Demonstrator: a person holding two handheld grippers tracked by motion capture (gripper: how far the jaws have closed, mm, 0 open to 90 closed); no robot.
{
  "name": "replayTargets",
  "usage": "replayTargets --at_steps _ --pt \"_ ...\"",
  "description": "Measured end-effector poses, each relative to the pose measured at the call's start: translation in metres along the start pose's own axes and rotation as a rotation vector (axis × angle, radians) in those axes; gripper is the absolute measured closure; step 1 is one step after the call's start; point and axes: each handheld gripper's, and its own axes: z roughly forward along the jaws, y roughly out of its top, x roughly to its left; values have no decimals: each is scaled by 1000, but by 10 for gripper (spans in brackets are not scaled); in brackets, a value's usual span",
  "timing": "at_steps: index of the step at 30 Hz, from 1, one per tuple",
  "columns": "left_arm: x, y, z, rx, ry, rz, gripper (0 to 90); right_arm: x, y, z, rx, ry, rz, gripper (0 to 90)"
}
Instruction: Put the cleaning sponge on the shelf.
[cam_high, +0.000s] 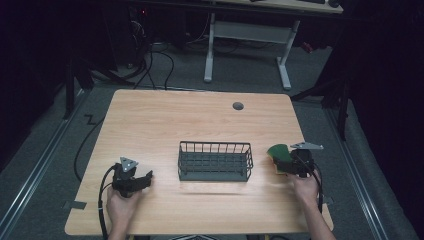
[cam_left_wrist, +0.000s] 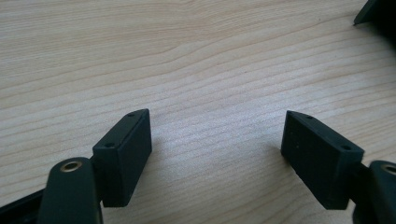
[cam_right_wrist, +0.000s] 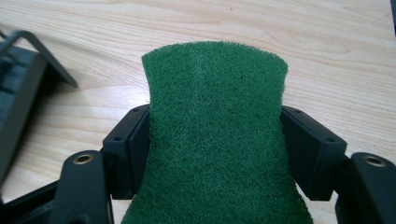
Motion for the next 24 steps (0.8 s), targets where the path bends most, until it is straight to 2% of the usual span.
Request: replayTargets --at_steps 6,24 --pt "0 0 0 0 1 -1 252 5 4 -12 -25 20 -22 312" --pt "0 0 0 -1 2 -2 255 25 23 -33 -80 90 -63 312"
